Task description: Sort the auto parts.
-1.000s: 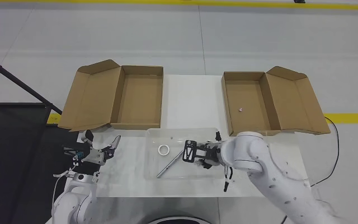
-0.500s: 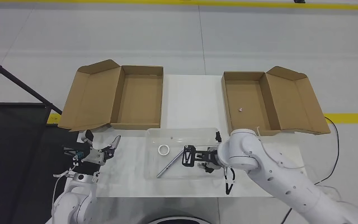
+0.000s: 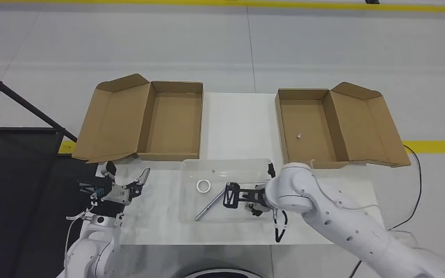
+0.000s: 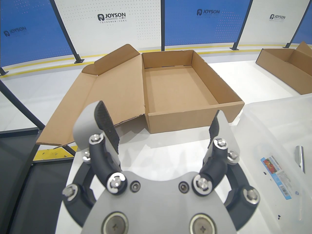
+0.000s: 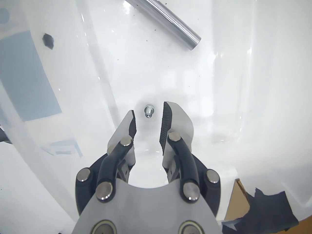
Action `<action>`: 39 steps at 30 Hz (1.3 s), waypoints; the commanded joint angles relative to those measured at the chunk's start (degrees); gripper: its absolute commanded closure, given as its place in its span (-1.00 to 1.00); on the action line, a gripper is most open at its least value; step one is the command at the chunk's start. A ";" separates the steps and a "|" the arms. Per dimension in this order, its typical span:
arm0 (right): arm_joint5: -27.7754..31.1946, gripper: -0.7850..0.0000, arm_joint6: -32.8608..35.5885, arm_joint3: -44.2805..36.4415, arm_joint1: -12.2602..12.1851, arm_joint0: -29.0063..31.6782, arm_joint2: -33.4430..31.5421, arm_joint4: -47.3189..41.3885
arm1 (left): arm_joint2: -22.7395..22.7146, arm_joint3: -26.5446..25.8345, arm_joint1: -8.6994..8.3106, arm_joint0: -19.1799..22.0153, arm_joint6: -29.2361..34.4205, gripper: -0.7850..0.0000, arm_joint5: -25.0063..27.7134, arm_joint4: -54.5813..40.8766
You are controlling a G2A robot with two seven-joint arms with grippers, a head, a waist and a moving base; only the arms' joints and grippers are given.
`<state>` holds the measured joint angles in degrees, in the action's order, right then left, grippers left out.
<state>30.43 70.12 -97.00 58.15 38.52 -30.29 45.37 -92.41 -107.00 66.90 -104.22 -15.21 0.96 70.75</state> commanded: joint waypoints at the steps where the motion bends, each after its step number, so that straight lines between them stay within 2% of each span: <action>1: -0.36 0.41 0.20 0.43 0.24 -0.14 0.21 -0.19 | 0.00 0.00 0.00 0.00 0.00 -1.00 0.00 0.00; 7: -0.49 0.69 0.37 1.36 0.91 -0.46 0.81 -0.41 | 0.00 0.00 0.00 0.00 0.00 -1.00 0.00 0.00; 8: -0.47 0.93 0.30 1.46 1.01 -0.50 0.88 -0.42 | 0.00 0.00 0.00 0.00 0.00 -1.00 0.00 0.00; 9: -0.49 1.00 0.15 1.59 1.10 -0.52 0.88 -0.49 | 0.00 0.00 0.00 0.00 0.00 -1.00 0.00 0.00; 13: -1.29 1.00 -2.31 1.73 1.15 -0.62 -0.64 -1.30 | 0.00 0.00 0.00 0.00 0.00 -1.00 0.00 0.00; 20: -4.32 1.00 -15.67 3.38 -1.14 2.87 -12.54 -9.63 | 0.00 0.00 0.00 0.00 0.00 -1.00 0.00 0.00; 24: 0.93 1.00 -24.59 4.23 -3.01 7.40 -20.74 -16.79 | 0.00 0.00 0.00 0.00 0.00 -1.00 0.00 0.00; 28: 7.46 1.00 -29.22 6.83 -4.47 10.30 -27.65 -23.54 | 0.00 0.00 0.00 0.00 0.00 -1.00 0.00 0.00; 32: 12.87 1.00 -32.65 9.77 -5.40 11.96 -32.79 -28.87 | 0.00 0.00 0.00 0.00 0.00 -1.00 0.00 0.00; 39: 17.96 1.00 -35.15 13.34 -6.49 13.08 -38.96 -34.58 | 0.00 0.00 0.00 0.00 0.00 -1.00 0.00 0.00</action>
<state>48.06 35.29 -83.87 51.79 51.50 -68.44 11.15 -92.41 -107.00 66.90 -104.22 -15.21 0.96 70.75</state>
